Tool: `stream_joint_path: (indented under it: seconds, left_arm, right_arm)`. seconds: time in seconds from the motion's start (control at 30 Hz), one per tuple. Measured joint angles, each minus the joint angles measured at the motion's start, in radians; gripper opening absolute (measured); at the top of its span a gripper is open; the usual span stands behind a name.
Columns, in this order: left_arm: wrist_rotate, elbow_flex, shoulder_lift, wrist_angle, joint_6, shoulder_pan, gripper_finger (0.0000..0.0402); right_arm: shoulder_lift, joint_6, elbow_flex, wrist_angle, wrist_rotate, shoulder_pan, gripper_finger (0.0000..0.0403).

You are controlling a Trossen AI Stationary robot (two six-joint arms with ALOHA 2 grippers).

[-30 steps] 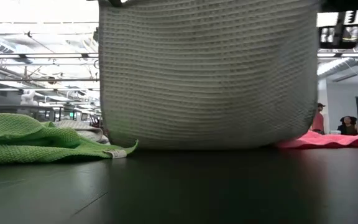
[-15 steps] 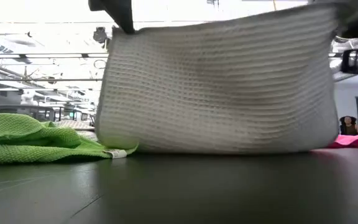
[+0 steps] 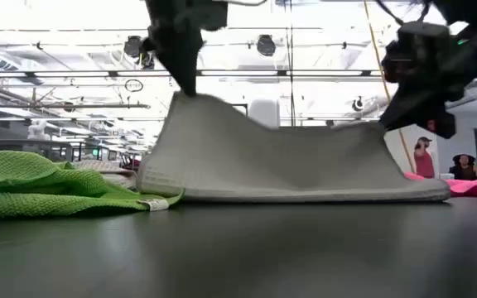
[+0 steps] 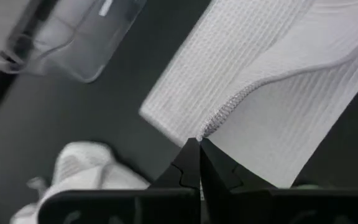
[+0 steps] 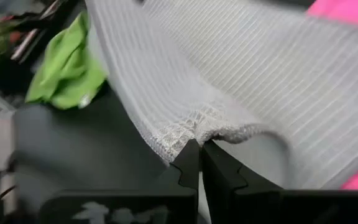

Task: Fold microfiber towels
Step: Fold the right gray microfiber cloth

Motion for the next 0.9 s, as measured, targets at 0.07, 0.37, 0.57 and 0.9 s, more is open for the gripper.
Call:
stream_joint_path:
  seconds: [0.07,0.37,0.57,0.9]
  left_arm:
    - [0.032,-0.036,0.003,0.039,0.001,0.014,0.0]
    - [0.04,-0.131,0.002,0.141,0.028,0.082,0.0]
    - [0.081,-0.175,0.001,0.161,0.064,0.131,0.0]
    - [0.077,-0.223,0.001,0.249,0.127,0.198,0.0037]
  right_arm:
    - [0.0,-0.036,0.0,0.0,-0.001,-0.05,0.0]
    - [0.0,-0.066,0.0,-0.042,-0.006,-0.21,0.0]
    - [0.0,-0.052,0.0,-0.093,-0.007,-0.254,0.0]
    - [0.0,-0.07,0.0,-0.09,-0.008,-0.298,0.0023]
